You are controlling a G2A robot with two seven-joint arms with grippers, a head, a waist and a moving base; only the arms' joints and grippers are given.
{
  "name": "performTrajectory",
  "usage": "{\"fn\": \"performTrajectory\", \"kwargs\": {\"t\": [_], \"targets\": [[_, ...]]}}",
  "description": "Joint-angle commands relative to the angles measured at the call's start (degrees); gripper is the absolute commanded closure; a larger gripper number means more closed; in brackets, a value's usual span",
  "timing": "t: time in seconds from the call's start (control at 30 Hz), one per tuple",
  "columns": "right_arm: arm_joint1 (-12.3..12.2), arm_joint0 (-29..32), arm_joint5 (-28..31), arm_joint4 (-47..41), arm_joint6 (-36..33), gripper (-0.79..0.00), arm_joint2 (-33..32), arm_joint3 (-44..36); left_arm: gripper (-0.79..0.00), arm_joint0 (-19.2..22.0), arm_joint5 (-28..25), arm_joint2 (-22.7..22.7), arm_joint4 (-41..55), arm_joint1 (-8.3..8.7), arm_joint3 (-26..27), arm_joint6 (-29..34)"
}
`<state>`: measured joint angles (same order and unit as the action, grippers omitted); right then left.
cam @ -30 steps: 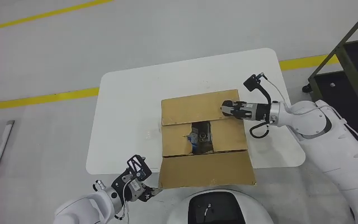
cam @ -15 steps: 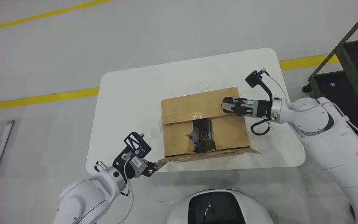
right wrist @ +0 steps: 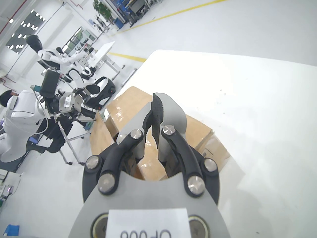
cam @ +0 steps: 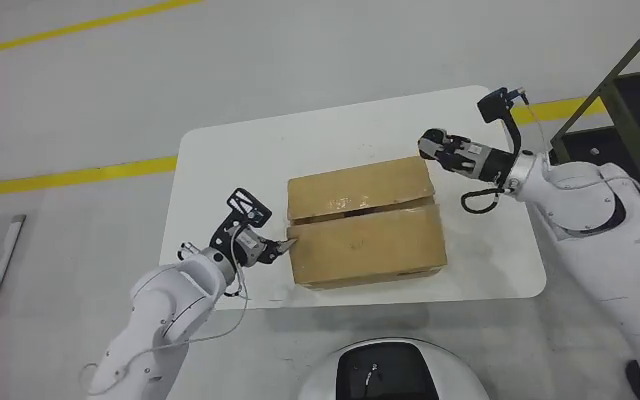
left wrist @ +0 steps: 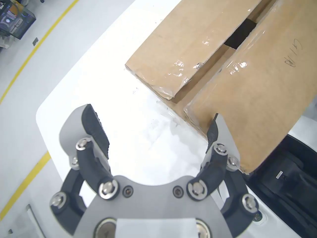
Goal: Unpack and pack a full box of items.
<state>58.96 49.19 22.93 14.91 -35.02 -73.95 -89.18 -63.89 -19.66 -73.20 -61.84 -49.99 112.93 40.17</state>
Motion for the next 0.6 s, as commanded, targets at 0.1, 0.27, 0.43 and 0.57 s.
{"fn": "performTrajectory", "kwargs": {"t": [0.1, 0.27, 0.43, 0.57], "targets": [[0.5, 2.8, -3.0, 7.1, 5.6, 0.000, 3.0, -3.3, -0.785, 1.0, 0.2, 0.9, -0.2, -0.34, -2.3, 0.3], [1.3, 6.2, -8.4, 14.6, 11.0, 0.000, 7.5, -6.8, -0.785, 0.8, -0.4, 0.7, -0.8, -0.42, -2.5, 0.5], [1.6, 8.0, -11.2, 19.7, 11.7, 0.000, 9.4, -8.6, -0.785, 0.2, -2.0, 0.2, -1.1, -0.40, -2.3, 0.6], [1.8, 9.3, -13.9, 22.8, 13.2, 0.000, 10.2, -8.7, -0.785, -0.2, -2.6, -0.2, -0.9, -0.43, -2.9, 0.5]]}}
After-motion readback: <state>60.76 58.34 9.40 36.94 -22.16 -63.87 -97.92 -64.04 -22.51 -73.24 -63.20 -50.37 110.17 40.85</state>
